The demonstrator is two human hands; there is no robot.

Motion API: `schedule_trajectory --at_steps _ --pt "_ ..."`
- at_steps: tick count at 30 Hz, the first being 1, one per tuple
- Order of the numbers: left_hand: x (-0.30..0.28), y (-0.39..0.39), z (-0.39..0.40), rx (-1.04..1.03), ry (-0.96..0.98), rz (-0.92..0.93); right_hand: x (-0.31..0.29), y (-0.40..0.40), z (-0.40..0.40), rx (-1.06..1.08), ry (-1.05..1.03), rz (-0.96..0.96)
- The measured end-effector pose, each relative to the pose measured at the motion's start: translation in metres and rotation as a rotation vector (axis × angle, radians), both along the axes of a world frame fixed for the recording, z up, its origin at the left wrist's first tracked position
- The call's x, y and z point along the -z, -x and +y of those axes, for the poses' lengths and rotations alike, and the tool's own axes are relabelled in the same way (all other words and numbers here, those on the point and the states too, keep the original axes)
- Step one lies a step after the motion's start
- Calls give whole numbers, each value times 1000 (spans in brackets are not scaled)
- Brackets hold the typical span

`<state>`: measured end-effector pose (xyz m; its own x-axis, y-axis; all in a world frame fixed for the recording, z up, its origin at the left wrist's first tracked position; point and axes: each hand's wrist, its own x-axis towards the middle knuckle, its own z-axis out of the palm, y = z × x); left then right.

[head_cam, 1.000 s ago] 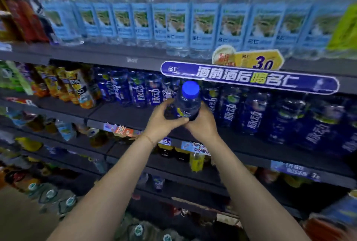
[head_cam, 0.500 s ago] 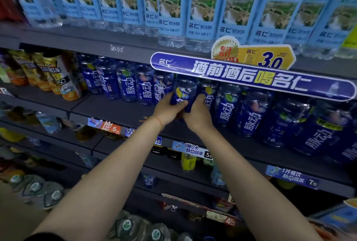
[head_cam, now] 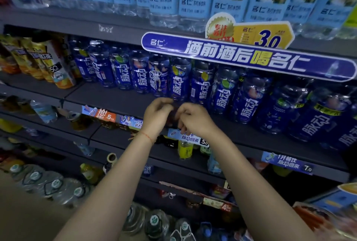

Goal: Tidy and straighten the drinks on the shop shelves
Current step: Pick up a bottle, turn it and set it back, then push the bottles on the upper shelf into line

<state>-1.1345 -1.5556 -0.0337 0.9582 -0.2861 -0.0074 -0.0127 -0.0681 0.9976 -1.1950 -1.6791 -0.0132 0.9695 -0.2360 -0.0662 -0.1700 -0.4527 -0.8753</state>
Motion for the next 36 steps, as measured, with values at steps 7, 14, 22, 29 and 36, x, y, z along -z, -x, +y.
schedule_trajectory --at_steps 7,14,22,29,36 --pt "59 24 41 434 -363 308 77 26 17 -460 62 802" --pt "123 27 47 338 -459 433 156 19 -1 147 310 486" --pt "150 37 82 284 -461 527 172 -23 18 383 242 358" --pt "157 60 109 219 -391 311 172 10 62 327 -80 309" --pt "123 95 132 177 -72 380 112 71 111 245 -376 290"
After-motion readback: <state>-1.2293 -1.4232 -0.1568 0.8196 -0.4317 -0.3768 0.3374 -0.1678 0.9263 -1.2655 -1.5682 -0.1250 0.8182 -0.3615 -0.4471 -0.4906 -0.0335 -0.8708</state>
